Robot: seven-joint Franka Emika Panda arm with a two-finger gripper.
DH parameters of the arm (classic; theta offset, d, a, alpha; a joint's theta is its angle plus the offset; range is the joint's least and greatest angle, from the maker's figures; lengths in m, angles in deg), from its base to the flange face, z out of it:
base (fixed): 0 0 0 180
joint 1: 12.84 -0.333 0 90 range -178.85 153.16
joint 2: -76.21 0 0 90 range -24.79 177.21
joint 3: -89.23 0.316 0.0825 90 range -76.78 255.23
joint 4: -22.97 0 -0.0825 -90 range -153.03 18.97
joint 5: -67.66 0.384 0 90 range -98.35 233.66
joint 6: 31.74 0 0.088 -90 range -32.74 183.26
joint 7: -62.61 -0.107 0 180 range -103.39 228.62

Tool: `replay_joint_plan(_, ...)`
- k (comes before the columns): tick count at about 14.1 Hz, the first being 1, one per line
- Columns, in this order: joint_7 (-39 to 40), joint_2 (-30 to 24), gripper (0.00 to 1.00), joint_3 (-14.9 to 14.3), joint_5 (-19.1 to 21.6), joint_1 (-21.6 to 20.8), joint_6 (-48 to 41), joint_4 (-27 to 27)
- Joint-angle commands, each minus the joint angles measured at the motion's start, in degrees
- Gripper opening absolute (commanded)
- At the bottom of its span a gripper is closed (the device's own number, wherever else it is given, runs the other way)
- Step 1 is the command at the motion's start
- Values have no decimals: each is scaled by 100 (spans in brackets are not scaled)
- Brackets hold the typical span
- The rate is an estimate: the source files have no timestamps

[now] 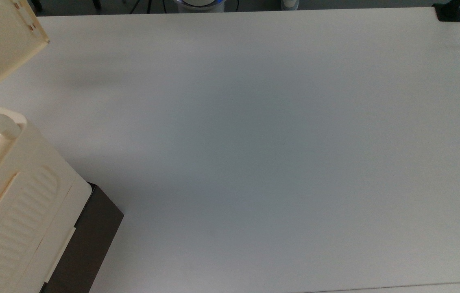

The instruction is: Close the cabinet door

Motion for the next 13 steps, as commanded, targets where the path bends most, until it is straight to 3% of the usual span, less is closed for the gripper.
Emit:
replay_joint_plan(1,-472,-26,0,291,-100,-17,1,-81)
replay_joint_plan(4,-920,105,0,476,268,-8,89,-29)
replay_joint_plan(9,-1000,589,0,678,1700,-8,1756,121)
replay_joint_plan(13,-1000,905,0,758,2010,-17,2707,174)
